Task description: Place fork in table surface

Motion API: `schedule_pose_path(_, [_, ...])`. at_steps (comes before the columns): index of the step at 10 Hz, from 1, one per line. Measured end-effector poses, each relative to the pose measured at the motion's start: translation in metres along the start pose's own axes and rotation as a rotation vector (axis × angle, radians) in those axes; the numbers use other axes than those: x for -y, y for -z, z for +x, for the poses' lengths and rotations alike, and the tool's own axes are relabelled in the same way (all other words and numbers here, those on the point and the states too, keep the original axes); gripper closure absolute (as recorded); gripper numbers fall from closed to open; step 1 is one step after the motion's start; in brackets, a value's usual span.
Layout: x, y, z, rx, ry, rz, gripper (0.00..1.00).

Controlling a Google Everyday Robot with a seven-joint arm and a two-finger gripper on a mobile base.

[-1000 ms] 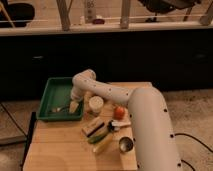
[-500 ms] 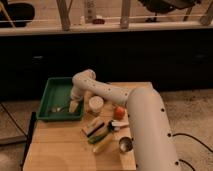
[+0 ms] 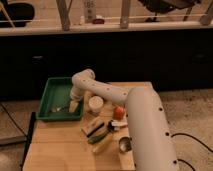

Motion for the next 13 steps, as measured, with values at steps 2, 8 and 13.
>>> schedule_pose_path(2, [-0.004, -0.005, -0.014, -0.059, 0.060, 0.002, 0.20])
schedule_pose_path(8, [-0.020, -0.027, -0.049, -0.155, 0.221, -0.042, 0.20])
schedule_pose_path(13, [-0.025, -0.044, -0.045, -0.181, 0.243, -0.101, 0.38])
